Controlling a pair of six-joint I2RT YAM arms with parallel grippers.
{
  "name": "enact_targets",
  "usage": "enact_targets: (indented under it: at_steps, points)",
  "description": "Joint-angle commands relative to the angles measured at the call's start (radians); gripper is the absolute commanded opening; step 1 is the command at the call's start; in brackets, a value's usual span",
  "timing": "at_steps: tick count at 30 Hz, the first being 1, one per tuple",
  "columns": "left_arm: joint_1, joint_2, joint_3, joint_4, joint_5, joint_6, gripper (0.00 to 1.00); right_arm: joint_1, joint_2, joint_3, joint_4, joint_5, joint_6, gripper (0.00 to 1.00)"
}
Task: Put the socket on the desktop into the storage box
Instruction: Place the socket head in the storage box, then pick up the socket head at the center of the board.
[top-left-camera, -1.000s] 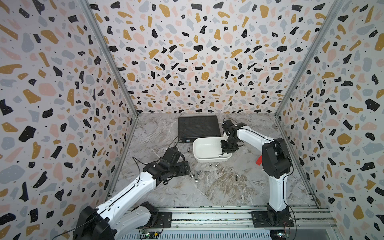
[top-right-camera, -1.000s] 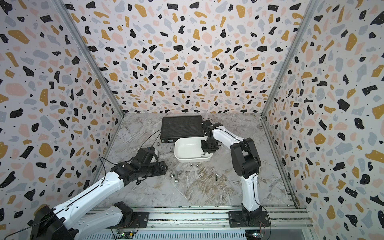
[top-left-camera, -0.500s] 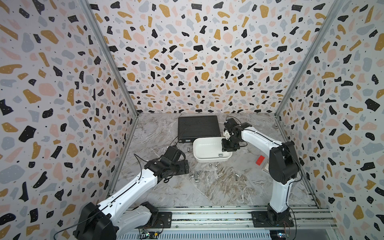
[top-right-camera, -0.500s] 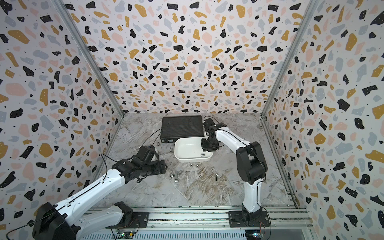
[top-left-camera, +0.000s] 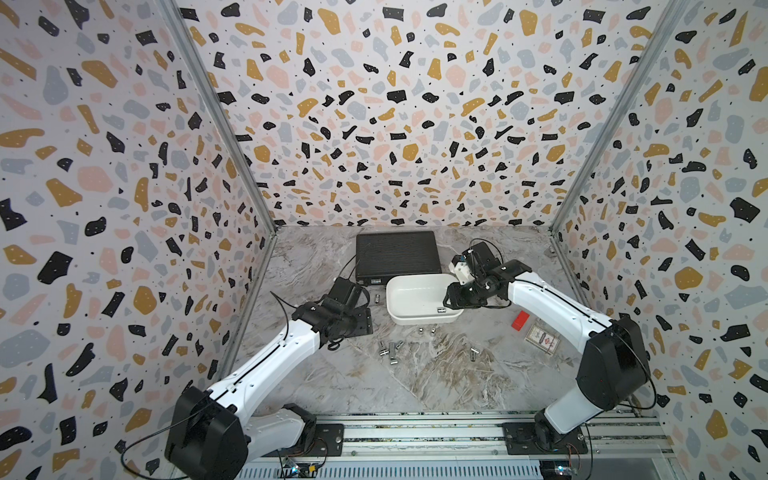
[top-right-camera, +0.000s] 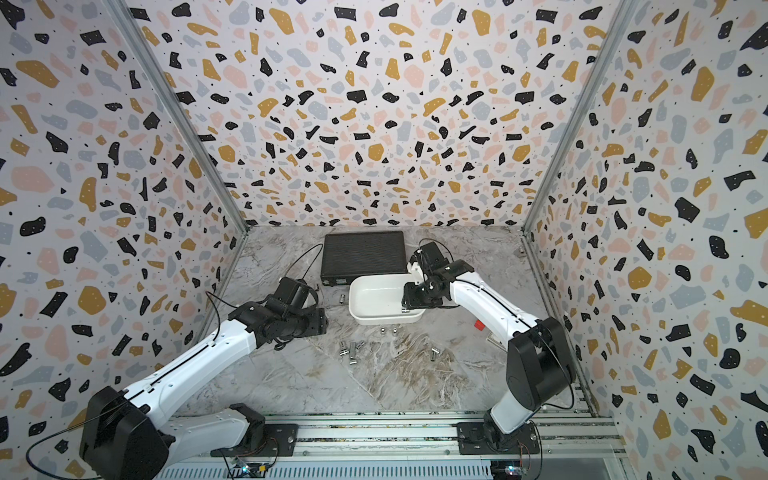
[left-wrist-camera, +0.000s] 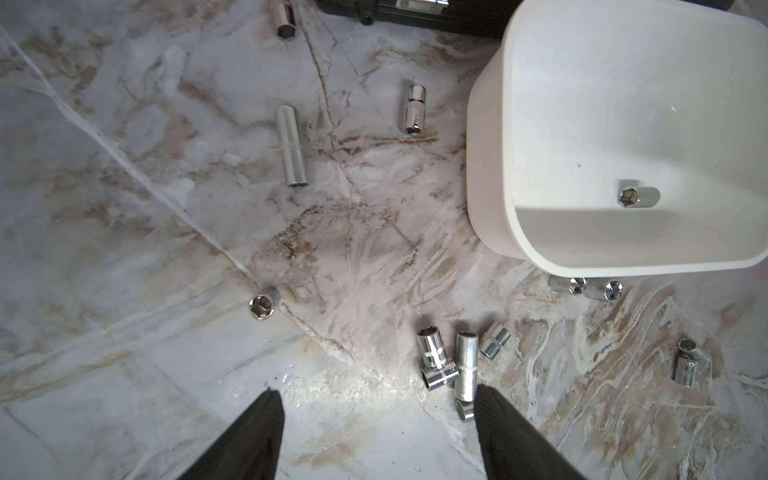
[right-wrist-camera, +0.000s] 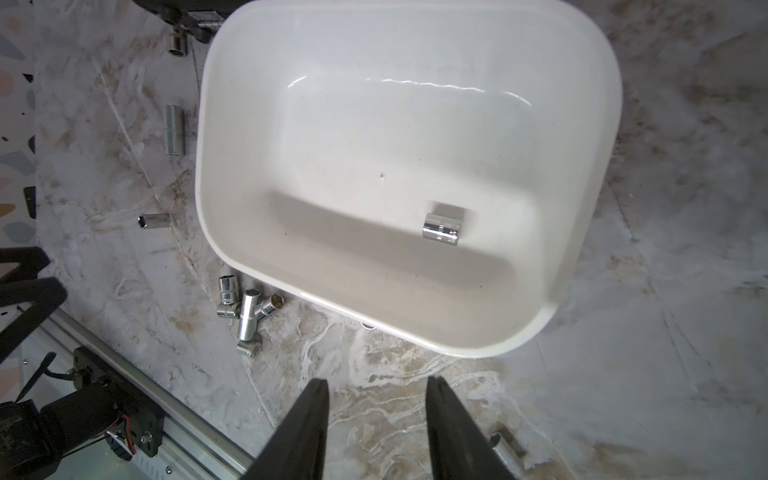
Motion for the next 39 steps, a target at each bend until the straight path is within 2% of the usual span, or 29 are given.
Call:
enact_targets:
  at_steps: [1, 10, 19, 28, 39]
  points:
    - [0.037, 0.036, 0.057, -0.012, -0.007, 0.046, 0.74, 0.013, -0.086, -0.04, 0.047, -0.036, -0.023, 0.44]
    - [0.118, 0.196, 0.142, 0.001, 0.022, 0.091, 0.67, 0.062, -0.204, -0.123, 0.103, -0.069, -0.044, 0.44]
    - [0.173, 0.368, 0.215, 0.023, 0.044, 0.11, 0.61, 0.12, -0.256, -0.16, 0.124, -0.048, -0.053, 0.44]
    - [0.202, 0.506, 0.304, 0.012, 0.037, 0.104, 0.55, 0.187, -0.255, -0.159, 0.154, -0.01, -0.086, 0.45]
    - [0.213, 0.605, 0.349, 0.012, 0.037, 0.103, 0.47, 0.226, -0.238, -0.156, 0.161, 0.01, -0.088, 0.45]
